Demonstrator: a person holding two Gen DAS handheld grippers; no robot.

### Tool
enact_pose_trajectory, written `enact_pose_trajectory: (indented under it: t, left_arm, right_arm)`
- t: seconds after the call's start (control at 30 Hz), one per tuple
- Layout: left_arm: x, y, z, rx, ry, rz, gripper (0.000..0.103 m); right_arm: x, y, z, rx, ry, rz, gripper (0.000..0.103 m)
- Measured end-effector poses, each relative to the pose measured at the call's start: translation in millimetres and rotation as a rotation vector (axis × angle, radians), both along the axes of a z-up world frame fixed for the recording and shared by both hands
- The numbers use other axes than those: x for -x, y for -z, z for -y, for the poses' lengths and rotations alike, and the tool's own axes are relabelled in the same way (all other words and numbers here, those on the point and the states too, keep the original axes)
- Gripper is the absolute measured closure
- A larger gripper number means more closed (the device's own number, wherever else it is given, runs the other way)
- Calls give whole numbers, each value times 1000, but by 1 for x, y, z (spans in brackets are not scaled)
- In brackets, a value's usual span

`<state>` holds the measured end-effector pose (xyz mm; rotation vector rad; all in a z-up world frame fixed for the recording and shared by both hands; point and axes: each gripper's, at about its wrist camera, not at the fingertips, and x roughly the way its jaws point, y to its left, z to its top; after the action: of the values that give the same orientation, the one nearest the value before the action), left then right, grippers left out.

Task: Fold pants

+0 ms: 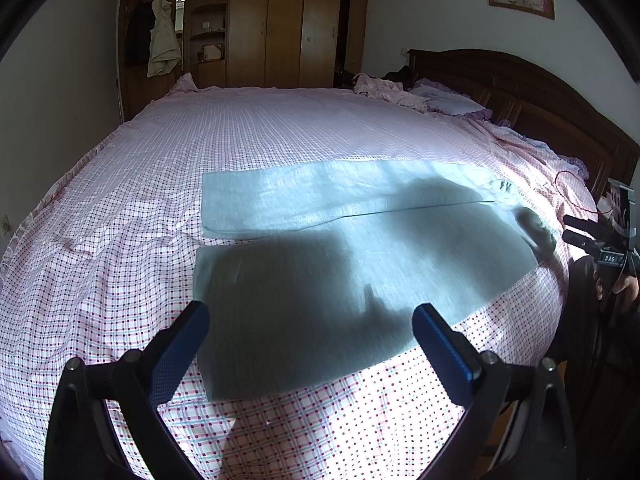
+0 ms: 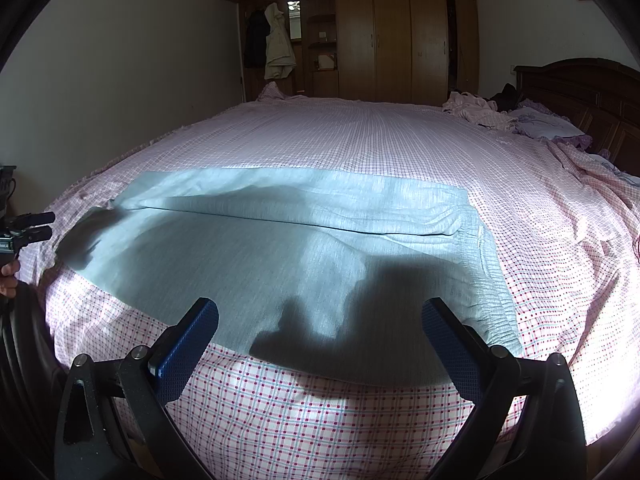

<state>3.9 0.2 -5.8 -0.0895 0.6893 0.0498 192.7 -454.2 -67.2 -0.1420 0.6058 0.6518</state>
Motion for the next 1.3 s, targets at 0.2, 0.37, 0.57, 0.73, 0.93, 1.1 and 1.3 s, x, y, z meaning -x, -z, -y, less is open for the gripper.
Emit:
enact_pose_trajectory:
  t: [0.2, 0.37, 0.57, 0.73, 0.93, 1.1, 1.3]
  left_arm:
    - [0, 0, 0, -2, 1, -1, 0]
    - [0, 0, 0, -3, 0, 0, 0]
    - [0, 0, 1, -3, 0, -1, 0]
    - [0, 0, 1, -2, 0, -2, 0]
    - [0, 0, 1, -3, 0, -2, 0]
    - [2, -1, 1, 0, 1, 2, 0]
    - [1, 0, 3, 2, 4, -7, 0]
  right_arm:
    - [0, 0, 0, 1, 0, 0, 5]
    - [0, 0, 0, 1, 0, 0, 5]
    - [0, 0, 0, 3, 0, 0, 5]
    - [0, 0, 0, 4, 1, -1, 5]
    - [0, 0, 0, 2, 0, 0, 5]
    - [-1, 1, 0, 4, 0, 0, 5]
    - [-5, 5, -3, 15, 8, -33, 5]
